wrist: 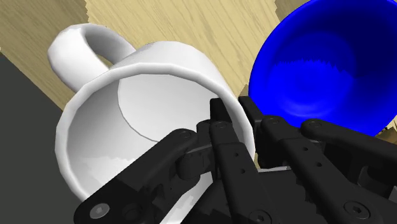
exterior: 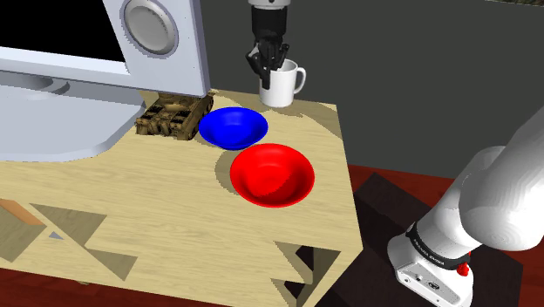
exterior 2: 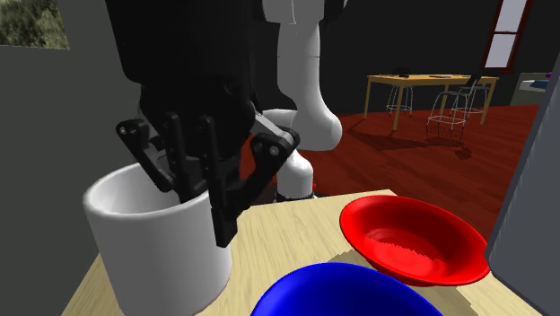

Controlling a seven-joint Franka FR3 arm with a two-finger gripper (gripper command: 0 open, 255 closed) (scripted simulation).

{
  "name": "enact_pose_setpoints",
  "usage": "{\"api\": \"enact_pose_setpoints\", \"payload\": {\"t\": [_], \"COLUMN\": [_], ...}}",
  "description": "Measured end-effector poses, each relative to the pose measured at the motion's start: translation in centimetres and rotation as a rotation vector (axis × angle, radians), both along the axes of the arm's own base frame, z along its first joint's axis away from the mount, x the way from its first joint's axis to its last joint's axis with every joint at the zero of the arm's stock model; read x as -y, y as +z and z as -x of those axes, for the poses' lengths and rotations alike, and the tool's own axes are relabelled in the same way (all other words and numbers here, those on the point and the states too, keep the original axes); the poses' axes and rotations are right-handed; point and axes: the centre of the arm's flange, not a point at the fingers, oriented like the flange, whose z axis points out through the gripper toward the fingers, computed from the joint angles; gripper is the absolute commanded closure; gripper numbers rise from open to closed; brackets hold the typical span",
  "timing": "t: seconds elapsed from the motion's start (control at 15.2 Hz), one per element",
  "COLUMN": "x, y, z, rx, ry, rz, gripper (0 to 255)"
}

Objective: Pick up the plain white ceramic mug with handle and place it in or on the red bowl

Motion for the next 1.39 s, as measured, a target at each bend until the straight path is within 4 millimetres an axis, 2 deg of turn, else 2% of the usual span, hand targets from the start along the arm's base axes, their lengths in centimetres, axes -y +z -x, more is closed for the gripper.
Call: {"api": "enact_pose_setpoints", "payload": {"t": [0.73,1.12,1.39], "x": [0.0,-4.5,-8.1], "y": [5.9,6.5,7.3], "z": [-0.1,4.6,8.8], "rx": [0.000,0.000,0.000], "ry": [0.000,0.001,0.001], "rz": [0.000,0.000,0.000], "gripper": [255,255,255]}}
